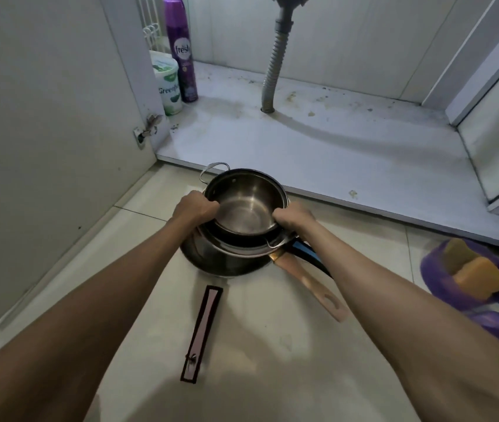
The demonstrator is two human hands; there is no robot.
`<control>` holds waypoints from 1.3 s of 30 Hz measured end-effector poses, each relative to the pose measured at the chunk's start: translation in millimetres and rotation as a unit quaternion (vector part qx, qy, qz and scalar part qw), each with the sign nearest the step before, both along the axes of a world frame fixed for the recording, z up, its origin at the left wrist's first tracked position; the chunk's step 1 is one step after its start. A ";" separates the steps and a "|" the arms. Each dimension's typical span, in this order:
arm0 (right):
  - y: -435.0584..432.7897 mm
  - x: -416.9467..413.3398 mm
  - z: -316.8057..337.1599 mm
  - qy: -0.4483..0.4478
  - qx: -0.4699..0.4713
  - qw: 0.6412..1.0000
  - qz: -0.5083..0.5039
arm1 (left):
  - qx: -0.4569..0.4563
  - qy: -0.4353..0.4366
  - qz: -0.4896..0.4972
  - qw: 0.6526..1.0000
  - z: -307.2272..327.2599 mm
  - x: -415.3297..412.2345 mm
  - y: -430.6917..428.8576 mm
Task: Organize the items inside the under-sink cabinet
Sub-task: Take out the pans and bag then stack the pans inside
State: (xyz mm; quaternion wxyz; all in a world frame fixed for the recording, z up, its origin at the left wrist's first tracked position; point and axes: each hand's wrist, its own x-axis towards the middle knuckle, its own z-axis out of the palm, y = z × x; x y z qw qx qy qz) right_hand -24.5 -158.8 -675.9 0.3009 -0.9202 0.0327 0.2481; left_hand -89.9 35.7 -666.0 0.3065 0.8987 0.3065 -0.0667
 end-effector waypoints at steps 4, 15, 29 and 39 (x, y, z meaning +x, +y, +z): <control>25.7 -5.6 -13.9 0.014 -0.002 1.000 0.010 | -0.010 0.019 0.026 0.999 -13.7 -8.2 24.8; 29.6 -8.2 -27.2 -0.002 -0.028 1.000 -0.006 | -0.030 0.011 0.046 0.998 -39.1 -9.2 31.7; 28.4 -83.4 27.6 0.191 0.086 0.978 -0.024 | -0.402 -0.074 0.354 0.841 -45.7 -63.5 -27.1; 69.5 -142.9 -11.6 0.283 0.255 0.897 -0.223 | -0.546 -0.017 0.339 0.766 -121.0 -35.4 -19.3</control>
